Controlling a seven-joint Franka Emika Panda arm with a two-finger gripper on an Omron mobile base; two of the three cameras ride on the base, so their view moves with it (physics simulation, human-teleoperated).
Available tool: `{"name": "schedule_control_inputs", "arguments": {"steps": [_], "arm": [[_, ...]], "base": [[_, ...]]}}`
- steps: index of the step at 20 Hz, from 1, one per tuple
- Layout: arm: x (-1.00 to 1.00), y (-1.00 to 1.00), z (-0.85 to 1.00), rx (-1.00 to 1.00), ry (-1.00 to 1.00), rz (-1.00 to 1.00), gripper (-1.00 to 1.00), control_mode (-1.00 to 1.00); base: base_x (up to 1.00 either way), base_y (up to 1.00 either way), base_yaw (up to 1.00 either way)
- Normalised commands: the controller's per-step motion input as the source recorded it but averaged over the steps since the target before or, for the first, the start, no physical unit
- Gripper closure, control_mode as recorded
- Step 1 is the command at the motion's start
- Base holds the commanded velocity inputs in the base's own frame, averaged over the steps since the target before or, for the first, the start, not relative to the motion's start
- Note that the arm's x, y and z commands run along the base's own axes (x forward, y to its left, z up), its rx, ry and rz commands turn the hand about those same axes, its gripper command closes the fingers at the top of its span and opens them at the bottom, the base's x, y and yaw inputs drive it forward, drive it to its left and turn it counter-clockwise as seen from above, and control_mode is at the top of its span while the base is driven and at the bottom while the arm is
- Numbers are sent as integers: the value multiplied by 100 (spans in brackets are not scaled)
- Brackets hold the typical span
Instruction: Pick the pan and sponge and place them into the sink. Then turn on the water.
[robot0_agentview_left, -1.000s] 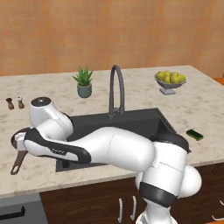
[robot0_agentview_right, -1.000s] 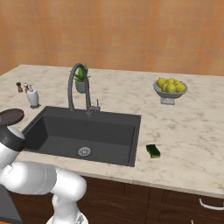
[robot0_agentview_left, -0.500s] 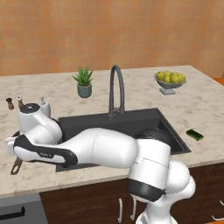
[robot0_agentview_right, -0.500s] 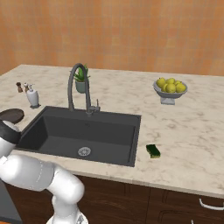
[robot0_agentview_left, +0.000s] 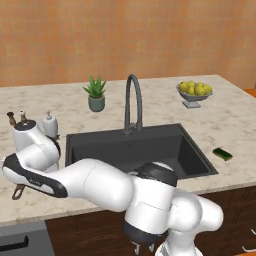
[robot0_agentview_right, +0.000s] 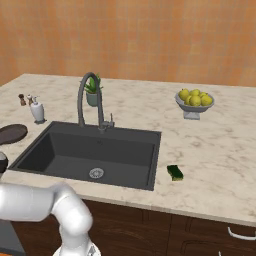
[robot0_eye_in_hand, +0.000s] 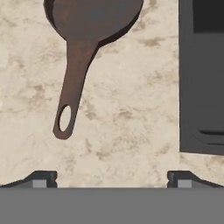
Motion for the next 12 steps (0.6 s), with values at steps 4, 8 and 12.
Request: {"name": "schedule_control_inputs", "arguments": {"steps": [4,8,12], "arm": [[23,0,-28,1,0,0,-100,-100],[25,16,-21,0,0,0,-100,-100],[21,24,-23,0,0,0,-100,-100]], "base": [[0,0,0],[0,0,0],[0,0,0]]}}
